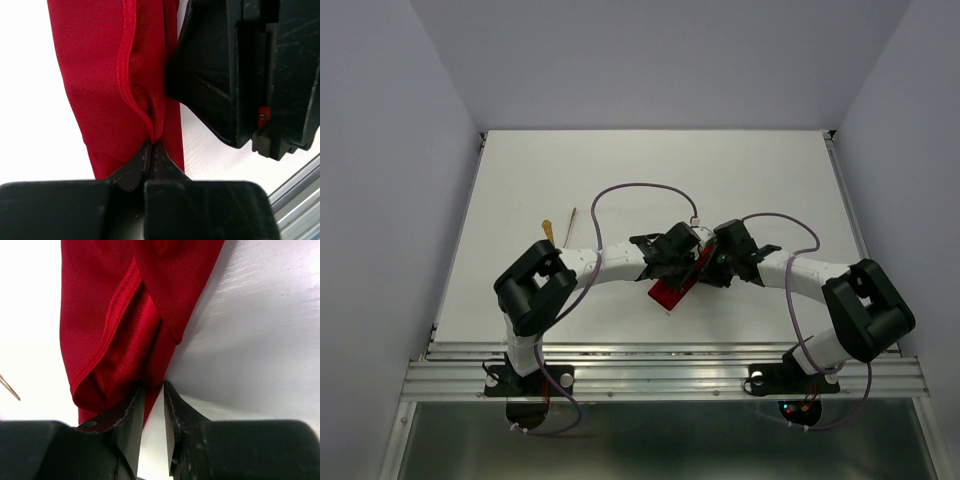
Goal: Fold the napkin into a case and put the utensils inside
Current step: Smooth out the smaller rectangle-folded napkin at the center of the board.
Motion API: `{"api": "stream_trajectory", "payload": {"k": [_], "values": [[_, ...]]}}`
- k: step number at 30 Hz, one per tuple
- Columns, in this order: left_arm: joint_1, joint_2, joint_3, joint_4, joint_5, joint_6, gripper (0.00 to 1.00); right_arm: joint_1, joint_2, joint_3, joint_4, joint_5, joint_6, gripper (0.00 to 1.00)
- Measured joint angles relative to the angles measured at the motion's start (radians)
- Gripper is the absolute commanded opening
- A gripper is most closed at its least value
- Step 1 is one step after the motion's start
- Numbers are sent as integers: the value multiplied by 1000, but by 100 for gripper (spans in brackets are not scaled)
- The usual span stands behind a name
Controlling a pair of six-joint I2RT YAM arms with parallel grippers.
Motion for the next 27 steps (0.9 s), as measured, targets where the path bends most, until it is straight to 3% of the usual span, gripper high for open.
{"api": "stream_trajectory", "payload": {"k": [5, 7, 11, 27], "values": [[6, 0, 0, 0, 8, 0, 0, 0, 0, -5, 11, 2, 0, 26], [6, 0, 0, 1, 11, 0, 0, 0, 0, -6, 19, 3, -1, 21], [6, 0, 0, 1, 26, 0, 0, 4, 3, -7, 32, 19, -4, 1], [6, 7, 10, 0, 105, -23, 0, 5, 21, -3, 49, 47, -12, 1]]}}
